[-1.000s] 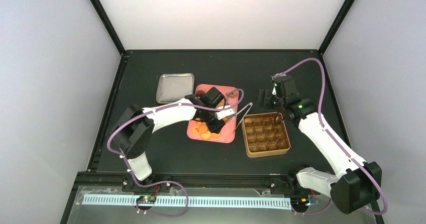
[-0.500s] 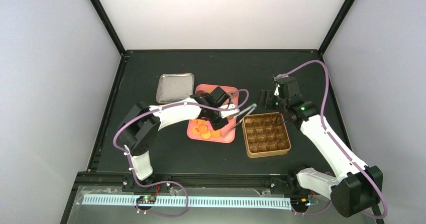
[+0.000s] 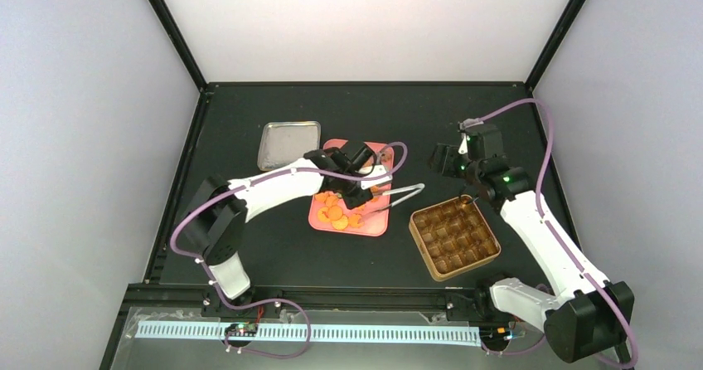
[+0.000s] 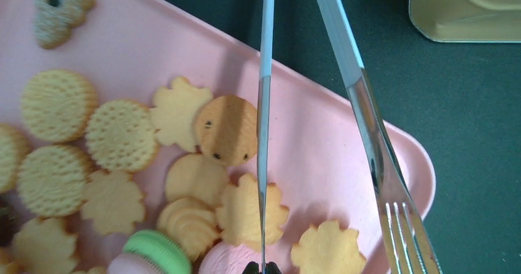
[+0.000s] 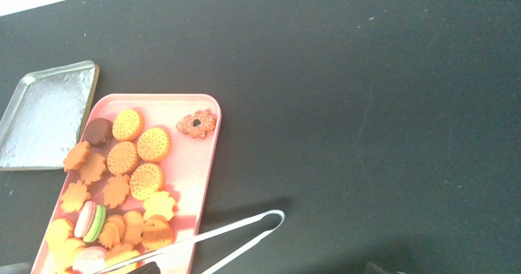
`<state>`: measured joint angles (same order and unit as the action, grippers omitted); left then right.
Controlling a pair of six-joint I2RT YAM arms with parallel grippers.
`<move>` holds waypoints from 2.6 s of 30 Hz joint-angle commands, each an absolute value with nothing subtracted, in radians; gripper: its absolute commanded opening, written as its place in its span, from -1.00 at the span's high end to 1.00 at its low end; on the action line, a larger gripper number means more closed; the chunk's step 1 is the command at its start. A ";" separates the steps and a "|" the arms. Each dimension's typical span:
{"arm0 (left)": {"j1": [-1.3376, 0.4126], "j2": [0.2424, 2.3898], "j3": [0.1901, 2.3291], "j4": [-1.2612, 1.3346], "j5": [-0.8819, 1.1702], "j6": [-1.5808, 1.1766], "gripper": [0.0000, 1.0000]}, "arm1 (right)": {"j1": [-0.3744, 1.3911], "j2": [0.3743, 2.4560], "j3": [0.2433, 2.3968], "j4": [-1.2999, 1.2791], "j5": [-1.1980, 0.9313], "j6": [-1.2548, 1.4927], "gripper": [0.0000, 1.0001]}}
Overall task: Pack the cookies
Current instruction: Pick up the clamp from the plate, then move the packing box to the center of the board.
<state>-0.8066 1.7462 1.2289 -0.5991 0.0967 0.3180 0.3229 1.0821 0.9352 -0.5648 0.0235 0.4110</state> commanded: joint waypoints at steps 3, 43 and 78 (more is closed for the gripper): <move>-0.713 1.606 1.352 -0.725 0.119 0.359 0.97 | 0.291 1.092 0.968 -0.584 0.032 0.429 -0.72; -0.428 1.240 1.559 -0.969 0.150 0.428 0.97 | 0.635 1.380 0.844 -0.503 -0.070 0.587 0.08; -0.415 1.146 1.475 -0.923 0.194 0.428 0.97 | 0.648 1.358 0.872 -0.507 0.078 0.683 0.17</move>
<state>-0.4244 1.1564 1.4483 -0.9569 0.1680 0.4259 0.6010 1.3819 0.9451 -0.4648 0.0864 0.6853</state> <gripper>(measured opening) 0.017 0.416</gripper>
